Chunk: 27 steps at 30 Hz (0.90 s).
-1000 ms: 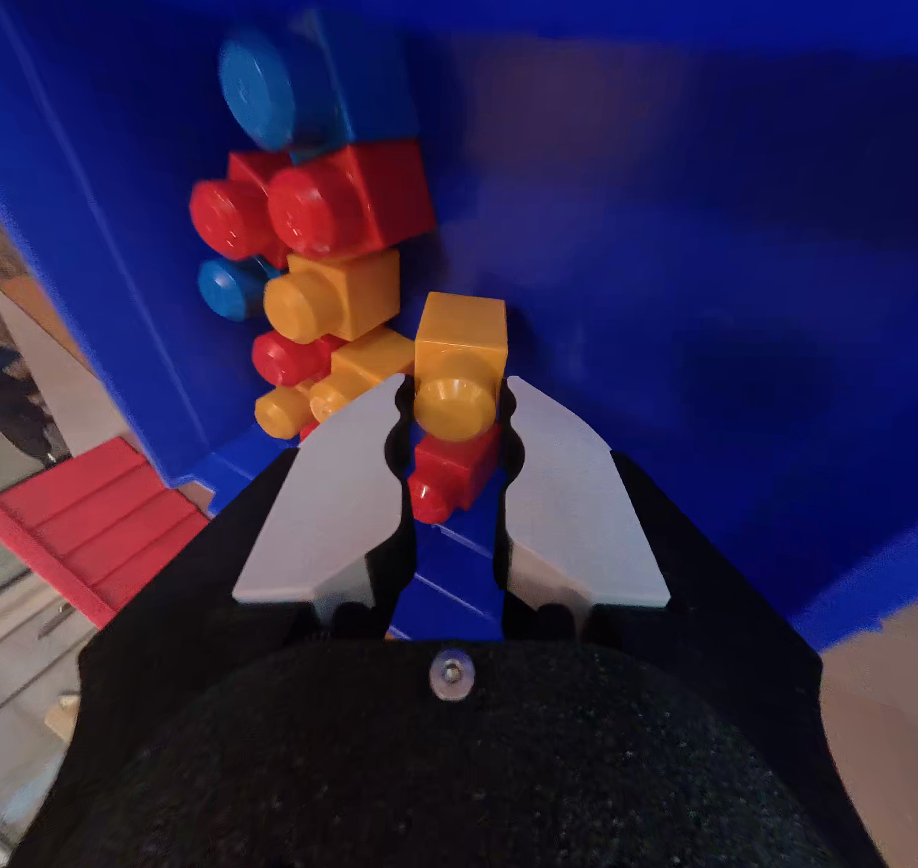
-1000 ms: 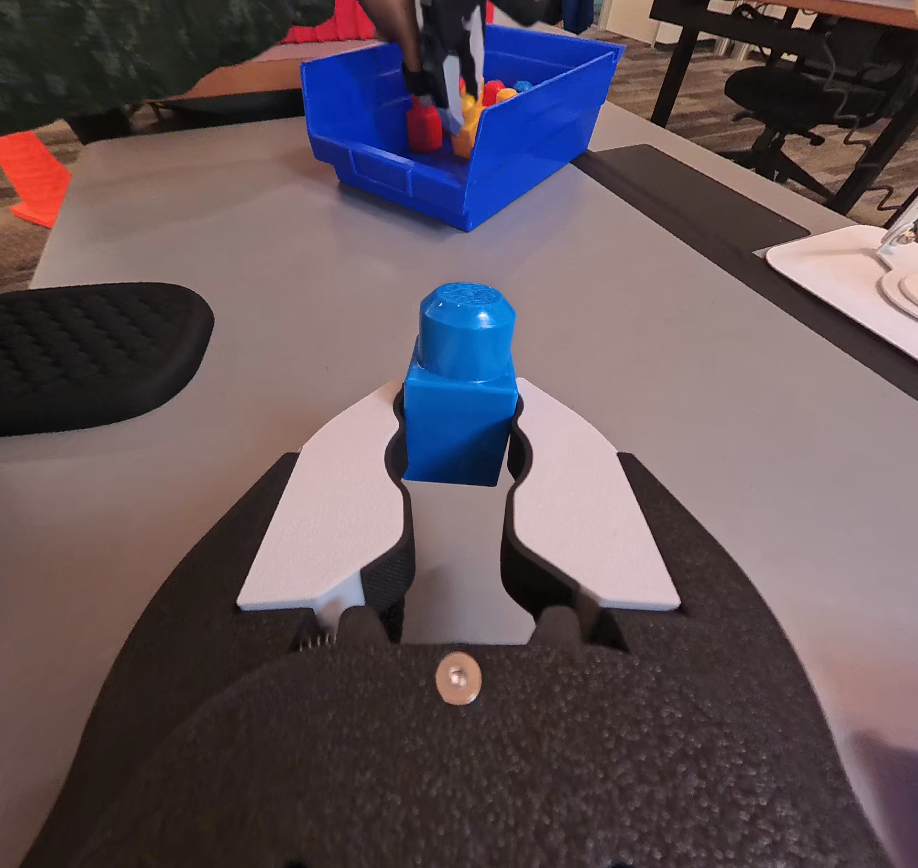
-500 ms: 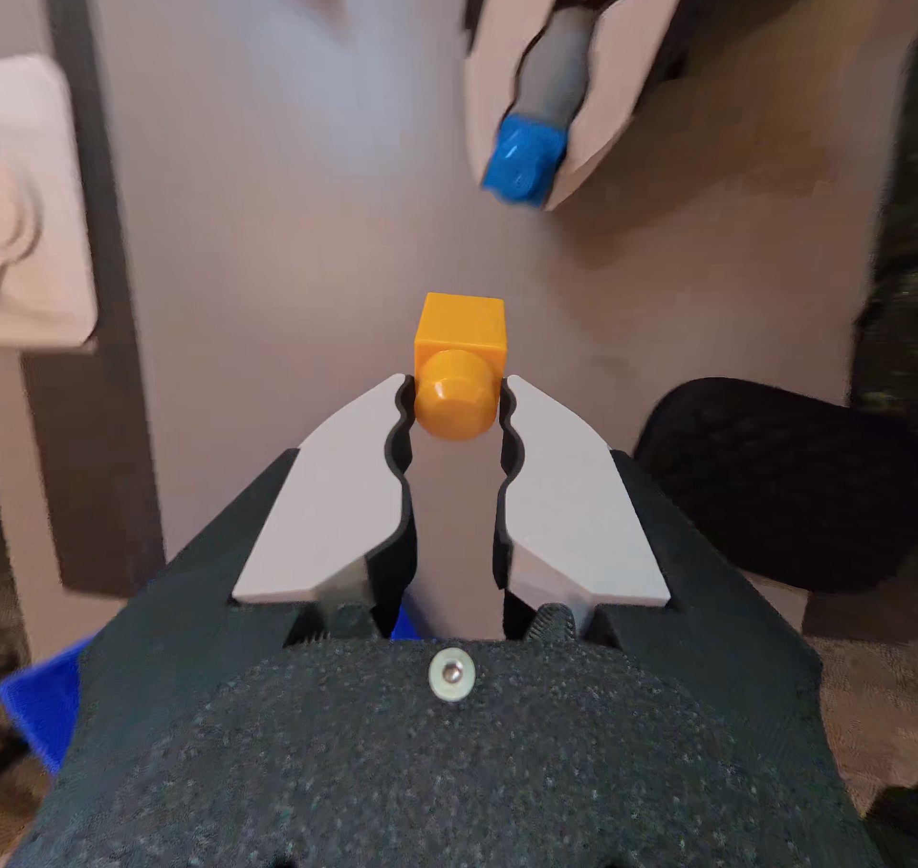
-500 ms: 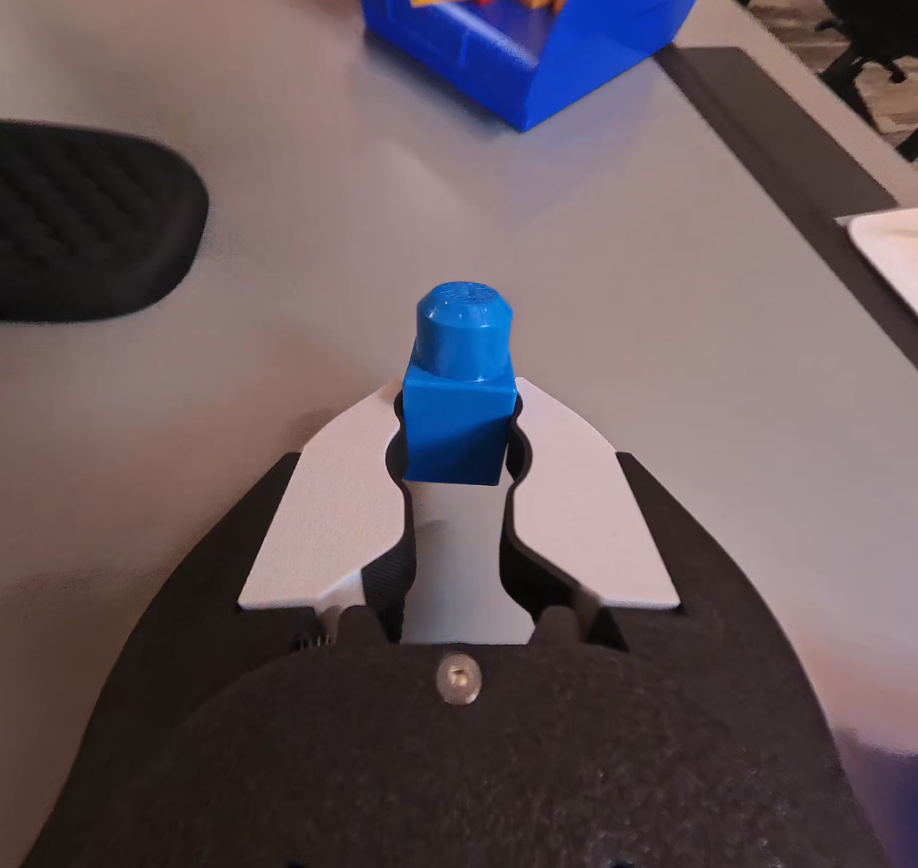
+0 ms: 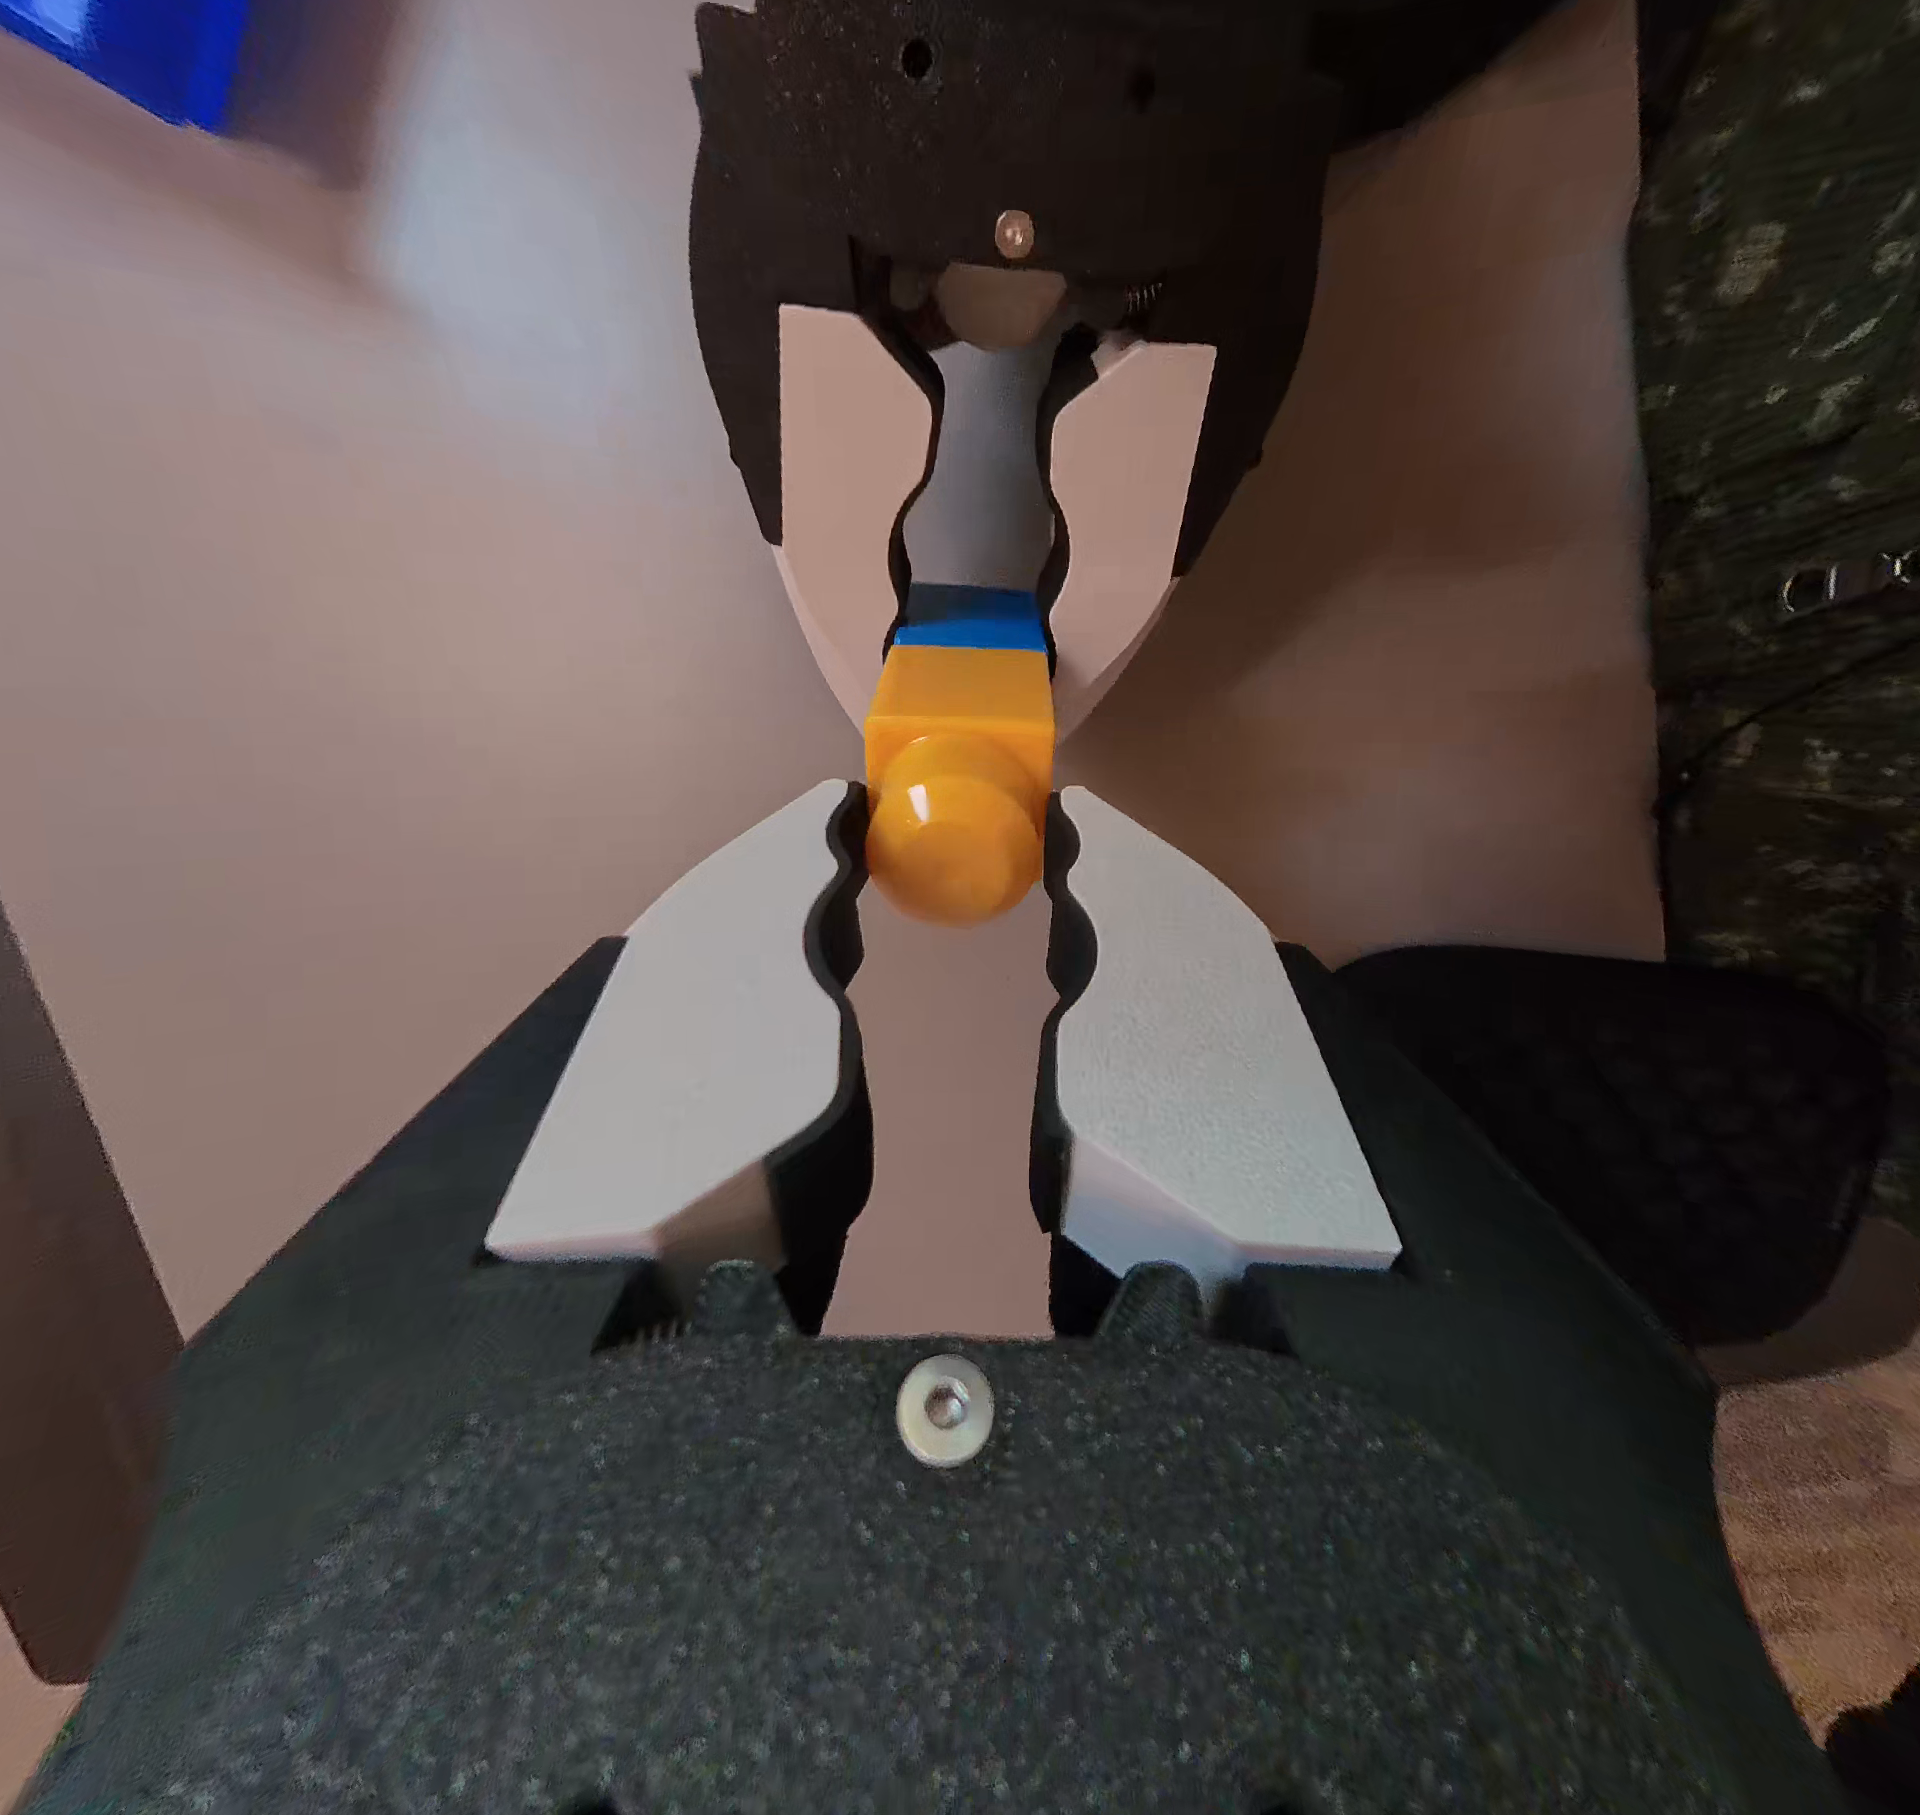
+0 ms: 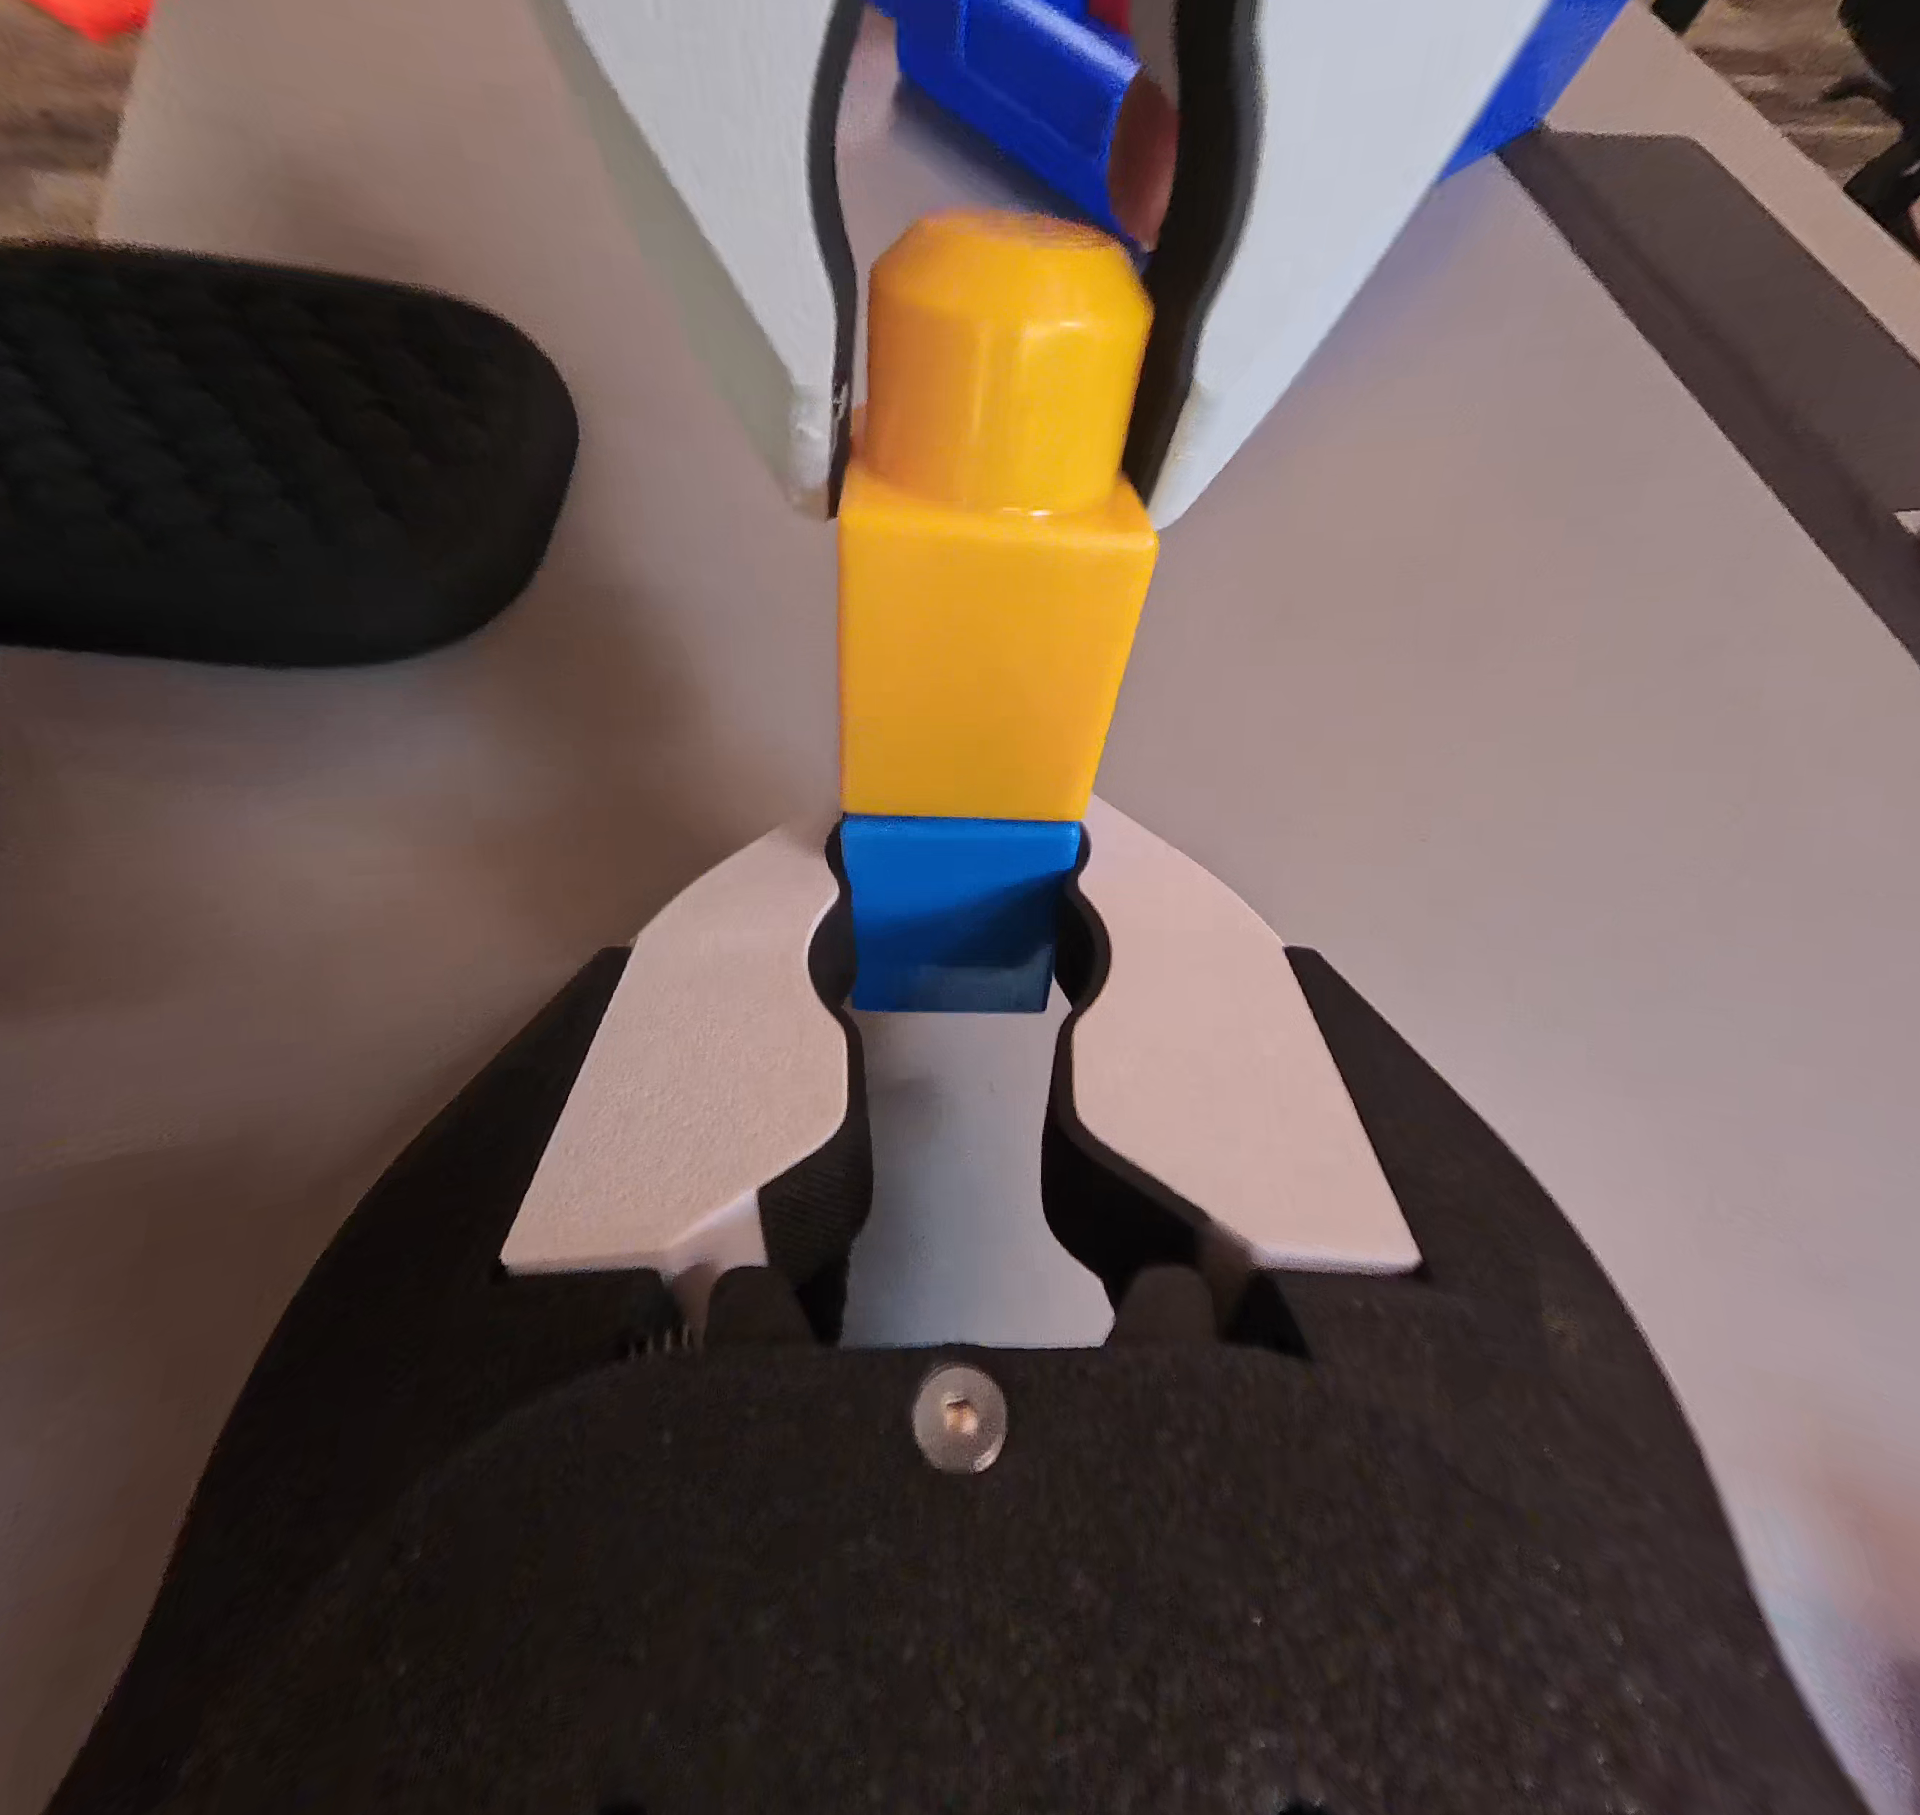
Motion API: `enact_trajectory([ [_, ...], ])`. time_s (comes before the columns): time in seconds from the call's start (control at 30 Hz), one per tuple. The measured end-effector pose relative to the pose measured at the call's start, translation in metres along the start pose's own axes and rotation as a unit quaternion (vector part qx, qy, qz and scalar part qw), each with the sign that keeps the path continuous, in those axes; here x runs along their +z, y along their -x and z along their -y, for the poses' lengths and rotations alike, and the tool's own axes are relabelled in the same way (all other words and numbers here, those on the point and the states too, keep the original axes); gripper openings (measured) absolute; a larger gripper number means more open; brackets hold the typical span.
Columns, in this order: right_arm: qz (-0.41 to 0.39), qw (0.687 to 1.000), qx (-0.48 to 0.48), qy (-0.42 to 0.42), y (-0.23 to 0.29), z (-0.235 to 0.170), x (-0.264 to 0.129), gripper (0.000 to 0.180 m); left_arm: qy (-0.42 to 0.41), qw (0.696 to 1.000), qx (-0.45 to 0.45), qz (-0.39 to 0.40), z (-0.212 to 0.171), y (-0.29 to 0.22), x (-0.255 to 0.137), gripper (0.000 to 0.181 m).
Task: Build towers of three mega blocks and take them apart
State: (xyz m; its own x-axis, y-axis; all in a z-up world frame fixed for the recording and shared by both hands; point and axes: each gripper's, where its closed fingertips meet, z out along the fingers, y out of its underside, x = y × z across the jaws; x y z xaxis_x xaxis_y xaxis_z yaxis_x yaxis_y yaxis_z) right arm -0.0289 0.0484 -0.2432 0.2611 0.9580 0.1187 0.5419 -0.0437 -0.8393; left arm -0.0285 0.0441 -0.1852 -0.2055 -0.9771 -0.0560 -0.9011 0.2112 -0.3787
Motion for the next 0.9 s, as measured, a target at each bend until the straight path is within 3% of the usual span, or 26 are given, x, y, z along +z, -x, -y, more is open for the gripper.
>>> enact_trajectory([
  [0.2,-0.005,0.998,0.023,-0.050,-0.004,0.014,-0.007,0.035,-0.047,0.999,-0.005,0.015,0.009,0.002,-0.009,0.033],
  [0.9,0.021,1.000,0.001,-0.011,0.013,0.003,0.005,0.035,-0.033,0.999,0.024,0.018,-0.008,-0.012,0.002,0.033],
])
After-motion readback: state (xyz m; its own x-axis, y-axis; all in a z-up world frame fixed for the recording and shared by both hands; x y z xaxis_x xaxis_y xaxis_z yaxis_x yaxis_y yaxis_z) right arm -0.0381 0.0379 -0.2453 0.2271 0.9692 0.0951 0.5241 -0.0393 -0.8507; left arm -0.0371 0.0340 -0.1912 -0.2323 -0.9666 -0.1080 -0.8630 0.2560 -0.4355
